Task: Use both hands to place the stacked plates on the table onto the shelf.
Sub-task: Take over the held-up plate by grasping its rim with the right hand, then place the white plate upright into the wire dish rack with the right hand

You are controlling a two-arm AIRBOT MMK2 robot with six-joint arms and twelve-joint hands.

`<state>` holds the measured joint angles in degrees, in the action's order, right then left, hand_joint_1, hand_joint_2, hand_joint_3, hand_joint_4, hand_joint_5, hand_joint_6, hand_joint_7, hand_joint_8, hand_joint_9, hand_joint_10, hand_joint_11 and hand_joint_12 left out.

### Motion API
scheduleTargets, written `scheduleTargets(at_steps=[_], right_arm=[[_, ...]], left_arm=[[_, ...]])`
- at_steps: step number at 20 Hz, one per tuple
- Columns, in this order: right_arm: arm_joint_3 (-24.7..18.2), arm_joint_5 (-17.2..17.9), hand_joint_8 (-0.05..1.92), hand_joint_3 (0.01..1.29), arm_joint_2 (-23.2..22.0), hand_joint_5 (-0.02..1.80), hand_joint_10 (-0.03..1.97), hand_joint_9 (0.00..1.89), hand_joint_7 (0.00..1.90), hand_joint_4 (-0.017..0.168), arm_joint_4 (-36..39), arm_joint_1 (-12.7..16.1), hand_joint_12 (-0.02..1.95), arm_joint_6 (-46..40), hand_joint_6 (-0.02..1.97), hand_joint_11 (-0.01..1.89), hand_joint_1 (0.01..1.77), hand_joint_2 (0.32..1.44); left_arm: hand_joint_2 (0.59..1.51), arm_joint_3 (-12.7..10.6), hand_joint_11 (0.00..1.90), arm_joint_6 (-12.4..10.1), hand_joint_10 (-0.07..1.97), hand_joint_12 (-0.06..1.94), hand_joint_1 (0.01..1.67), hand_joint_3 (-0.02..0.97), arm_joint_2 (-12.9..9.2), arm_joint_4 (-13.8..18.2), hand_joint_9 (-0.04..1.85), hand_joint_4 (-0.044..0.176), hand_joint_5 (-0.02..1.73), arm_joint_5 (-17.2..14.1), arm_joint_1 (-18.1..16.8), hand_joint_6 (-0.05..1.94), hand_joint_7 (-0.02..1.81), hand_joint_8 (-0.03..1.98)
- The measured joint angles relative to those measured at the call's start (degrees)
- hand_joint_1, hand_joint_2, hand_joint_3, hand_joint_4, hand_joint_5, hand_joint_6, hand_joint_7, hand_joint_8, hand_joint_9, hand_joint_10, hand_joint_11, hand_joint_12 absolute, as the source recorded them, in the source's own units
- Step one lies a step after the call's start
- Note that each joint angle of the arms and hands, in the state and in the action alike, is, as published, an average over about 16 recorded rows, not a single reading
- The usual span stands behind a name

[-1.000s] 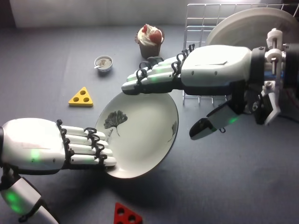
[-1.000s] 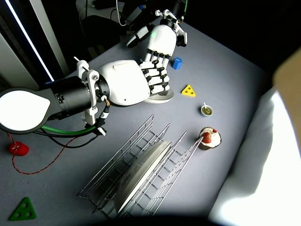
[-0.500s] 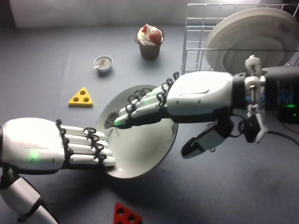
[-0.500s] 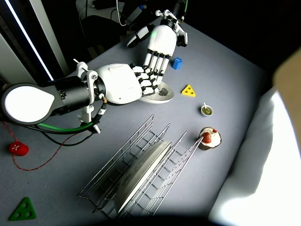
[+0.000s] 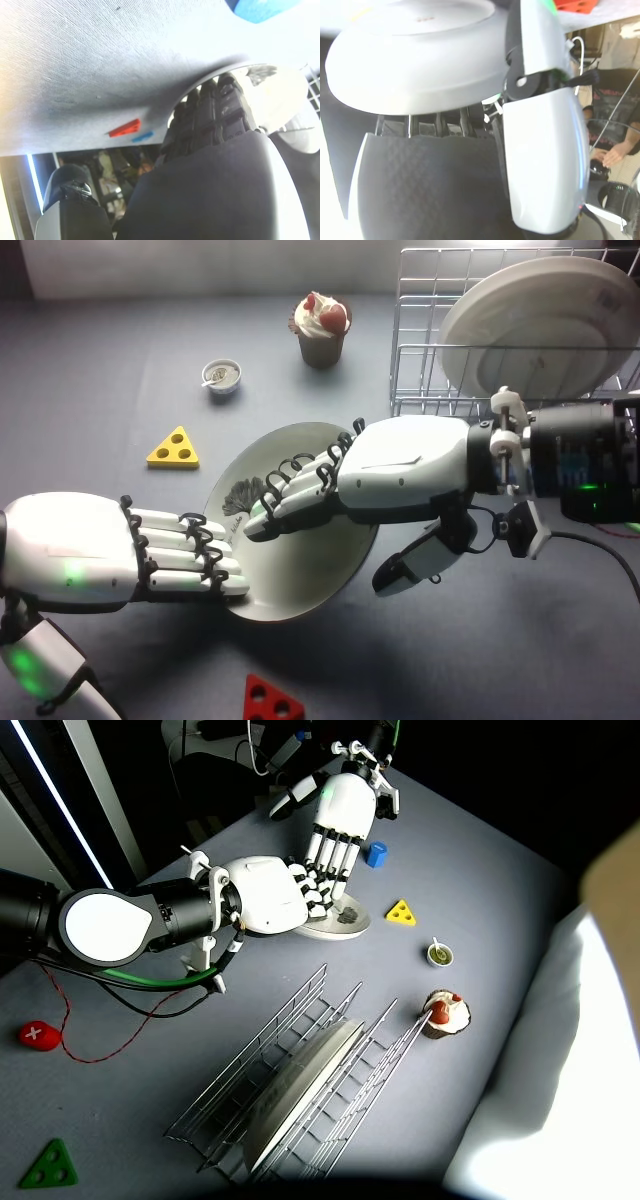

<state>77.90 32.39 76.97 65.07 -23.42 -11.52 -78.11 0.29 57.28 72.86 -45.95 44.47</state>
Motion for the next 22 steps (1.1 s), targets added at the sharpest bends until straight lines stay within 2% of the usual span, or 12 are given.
scheduleTargets(at_steps=[2,9,13,17,22], right_arm=[[0.6,0.2,0.02,0.01,0.6,0.46,0.03,0.44,0.45,-0.004,-0.1,-0.1,0.07,0.3,0.07,0.43,1.42,0.95],[2.0,2.1,0.14,0.01,2.1,0.80,0.18,0.75,0.82,-0.005,-0.6,0.5,0.22,0.8,0.50,0.66,1.46,0.94],[1.7,3.3,0.25,0.01,2.1,0.95,0.29,0.90,1.00,-0.005,-0.8,1.2,0.45,0.5,0.72,0.78,1.49,0.93],[0.6,3.7,0.36,0.01,1.4,1.00,0.40,0.99,1.09,-0.006,-1.0,2.3,0.75,0.1,0.92,0.85,1.49,0.92],[-1.1,3.4,0.46,0.01,0.0,0.99,0.47,1.07,1.11,-0.007,-1.8,4.0,1.08,-1.3,0.90,0.92,1.48,0.91]], left_arm=[[0.906,0.0,0.02,0.0,0.00,-0.02,0.12,0.003,0.0,-0.1,0.03,-0.005,0.00,0.0,0.0,-0.02,0.02,0.00],[0.908,-0.1,0.02,-0.2,0.00,-0.02,0.11,0.003,-0.4,-1.3,0.02,-0.002,-0.01,-0.1,-0.3,-0.02,0.01,0.00],[0.911,-0.2,0.02,-0.2,0.00,-0.01,0.10,0.003,-1.7,-2.4,0.02,-0.002,-0.01,-0.1,-0.9,-0.01,0.01,0.00],[0.912,-0.3,0.02,-0.2,0.00,0.00,0.09,0.003,-3.6,-3.9,0.02,-0.001,0.00,-0.5,-1.9,0.00,0.01,0.00],[0.912,-0.3,0.02,-0.2,0.00,0.01,0.09,0.003,-7.0,-5.4,0.02,0.000,0.01,-0.9,-3.0,0.01,0.02,0.01]])
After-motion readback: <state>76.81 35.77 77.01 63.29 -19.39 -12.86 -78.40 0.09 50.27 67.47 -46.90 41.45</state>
